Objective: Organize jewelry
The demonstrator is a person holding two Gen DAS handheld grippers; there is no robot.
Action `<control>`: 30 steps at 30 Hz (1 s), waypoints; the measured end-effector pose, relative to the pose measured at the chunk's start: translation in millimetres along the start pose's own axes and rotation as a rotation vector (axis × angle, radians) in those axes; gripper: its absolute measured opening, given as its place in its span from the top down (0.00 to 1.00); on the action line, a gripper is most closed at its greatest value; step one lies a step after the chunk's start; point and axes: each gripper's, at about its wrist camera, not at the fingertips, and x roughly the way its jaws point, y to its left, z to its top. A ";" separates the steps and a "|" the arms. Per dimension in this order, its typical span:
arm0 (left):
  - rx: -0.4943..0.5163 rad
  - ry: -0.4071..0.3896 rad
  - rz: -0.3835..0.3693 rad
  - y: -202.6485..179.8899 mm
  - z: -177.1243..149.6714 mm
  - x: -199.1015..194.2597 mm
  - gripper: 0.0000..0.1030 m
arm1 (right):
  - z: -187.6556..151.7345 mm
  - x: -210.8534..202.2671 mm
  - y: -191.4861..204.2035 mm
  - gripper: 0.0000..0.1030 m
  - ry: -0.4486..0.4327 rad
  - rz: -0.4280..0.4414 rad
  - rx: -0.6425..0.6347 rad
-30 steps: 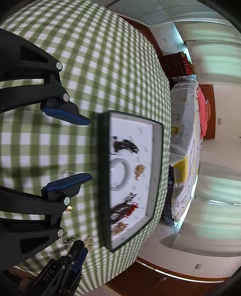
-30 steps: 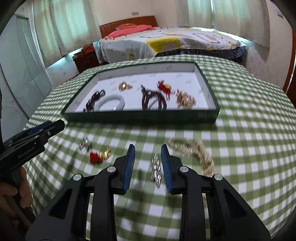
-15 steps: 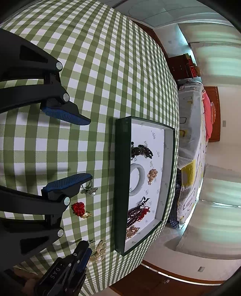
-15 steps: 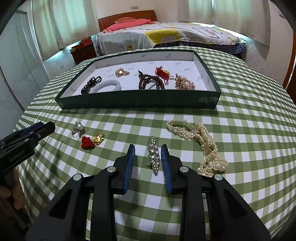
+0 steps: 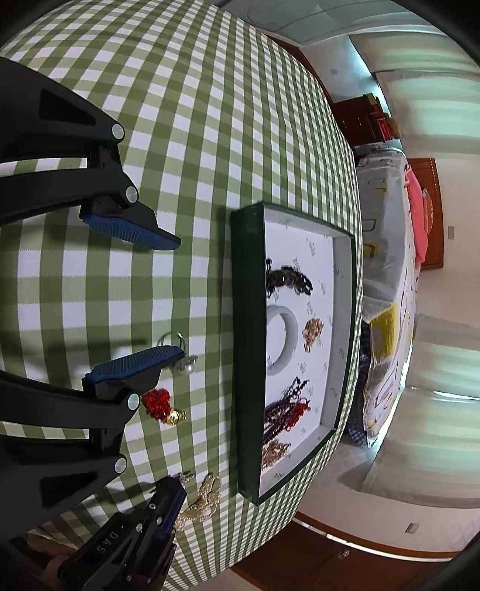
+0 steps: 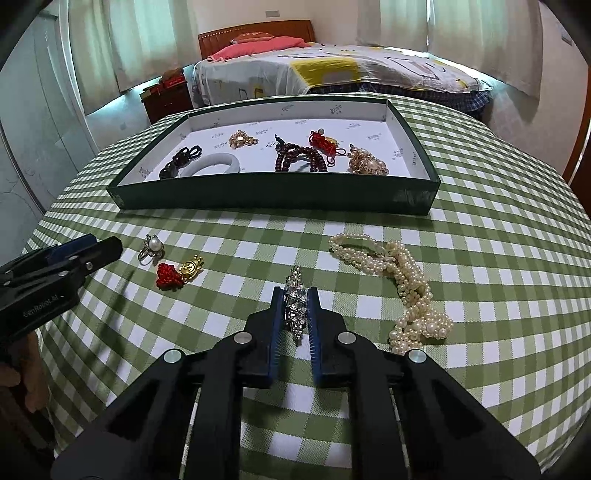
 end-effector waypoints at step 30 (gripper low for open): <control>0.085 0.040 -0.065 -21.7 8.2 24.5 0.66 | 0.2 -0.2 1.2 0.87 -0.006 0.011 0.008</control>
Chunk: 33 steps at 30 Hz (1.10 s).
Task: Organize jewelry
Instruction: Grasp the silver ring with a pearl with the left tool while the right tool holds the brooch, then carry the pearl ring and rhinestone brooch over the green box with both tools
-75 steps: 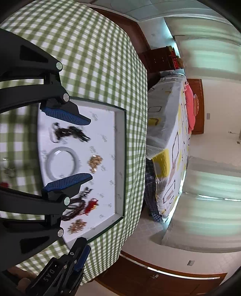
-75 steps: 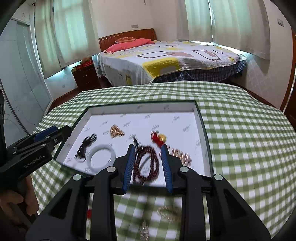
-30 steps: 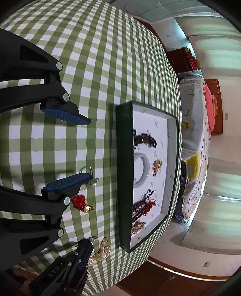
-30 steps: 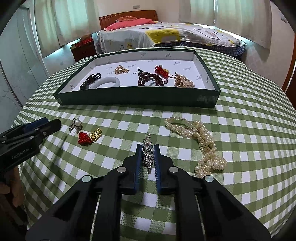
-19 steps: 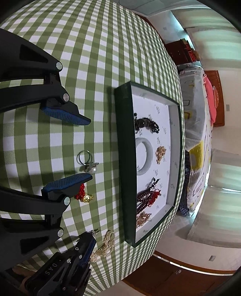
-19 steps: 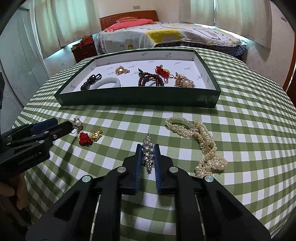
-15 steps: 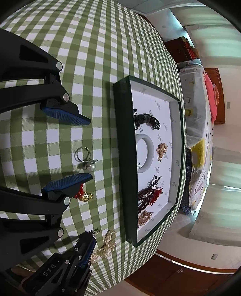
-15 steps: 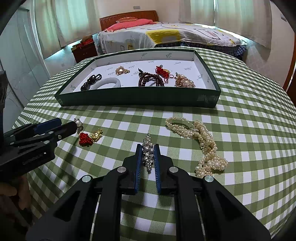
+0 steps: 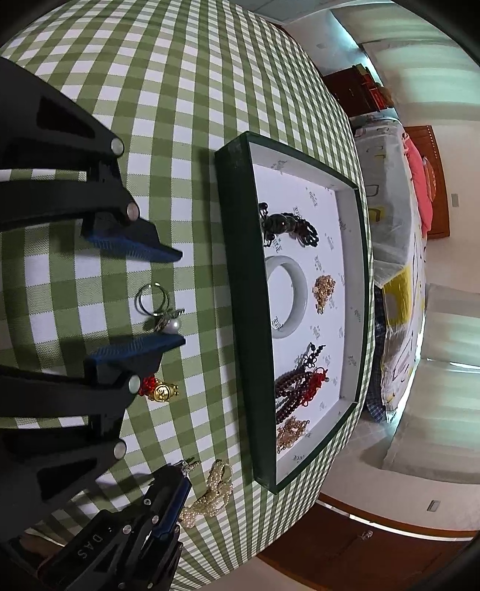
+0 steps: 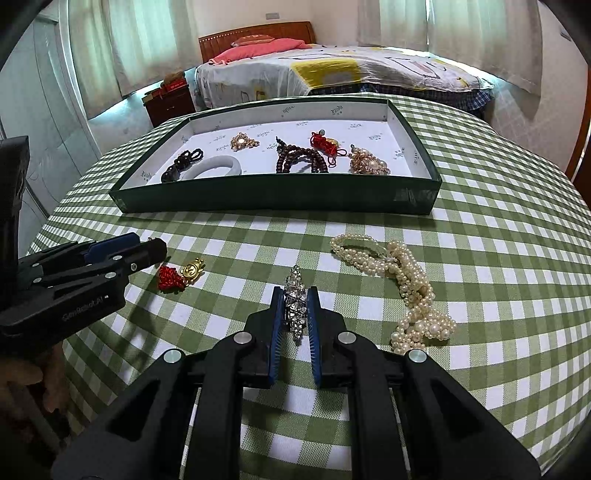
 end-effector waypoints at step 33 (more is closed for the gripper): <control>0.004 -0.035 -0.008 1.6 1.1 -8.5 0.86 | 1.0 -0.1 1.7 0.87 -0.008 0.001 0.000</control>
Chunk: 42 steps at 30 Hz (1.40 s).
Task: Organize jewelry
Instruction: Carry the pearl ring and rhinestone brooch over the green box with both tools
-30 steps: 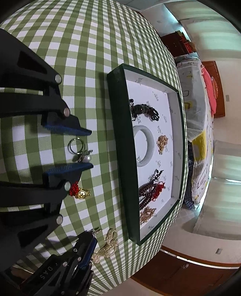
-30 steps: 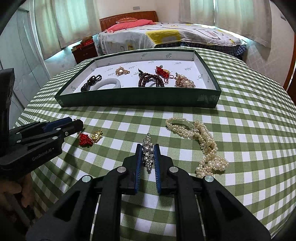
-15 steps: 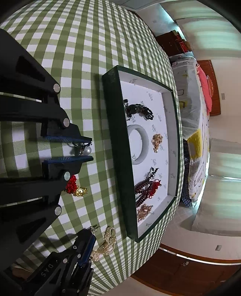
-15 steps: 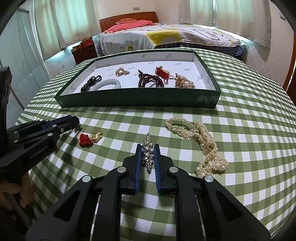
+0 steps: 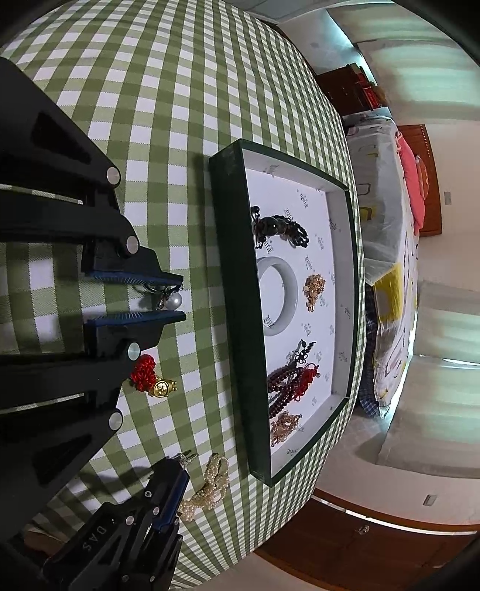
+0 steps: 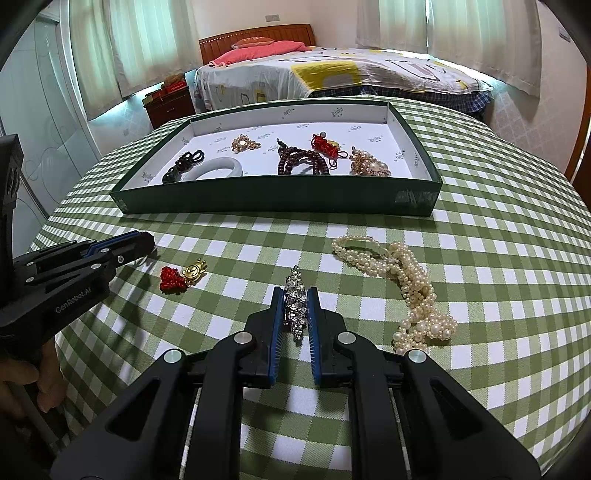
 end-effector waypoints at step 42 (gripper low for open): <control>-0.070 -0.226 0.044 44.6 139.4 10.1 0.86 | 158.5 8.4 -32.8 0.87 -0.244 -0.032 -0.035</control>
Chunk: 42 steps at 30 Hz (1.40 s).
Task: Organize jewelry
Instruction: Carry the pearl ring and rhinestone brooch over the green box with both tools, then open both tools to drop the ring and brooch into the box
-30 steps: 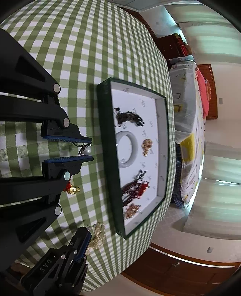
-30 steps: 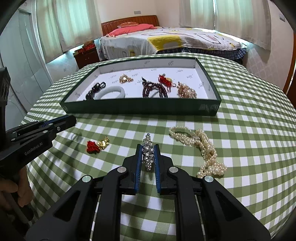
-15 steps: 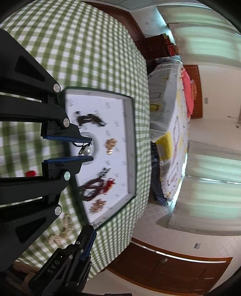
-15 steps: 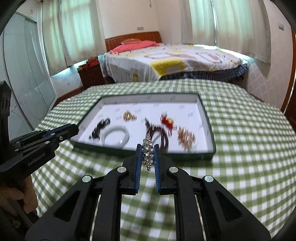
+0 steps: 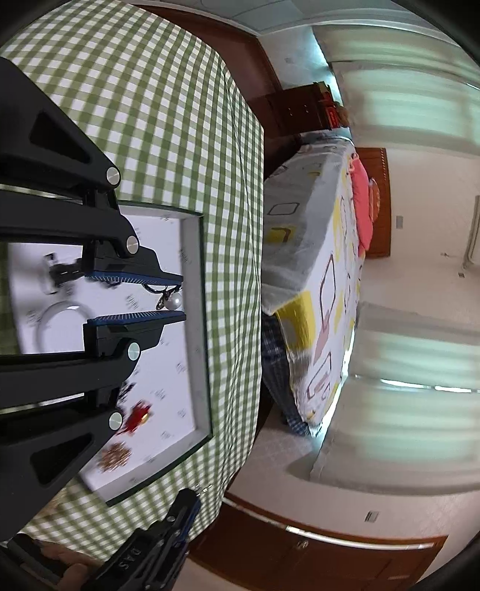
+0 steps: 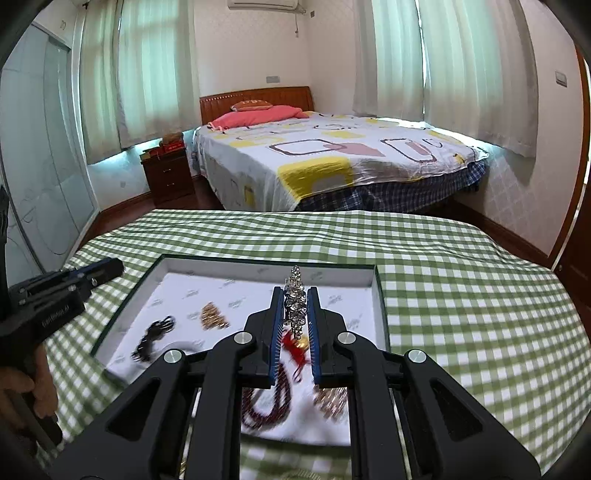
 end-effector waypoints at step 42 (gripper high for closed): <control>-0.060 0.117 0.041 6.1 -24.3 10.6 0.48 | -29.9 4.7 -39.2 0.76 0.117 0.004 0.012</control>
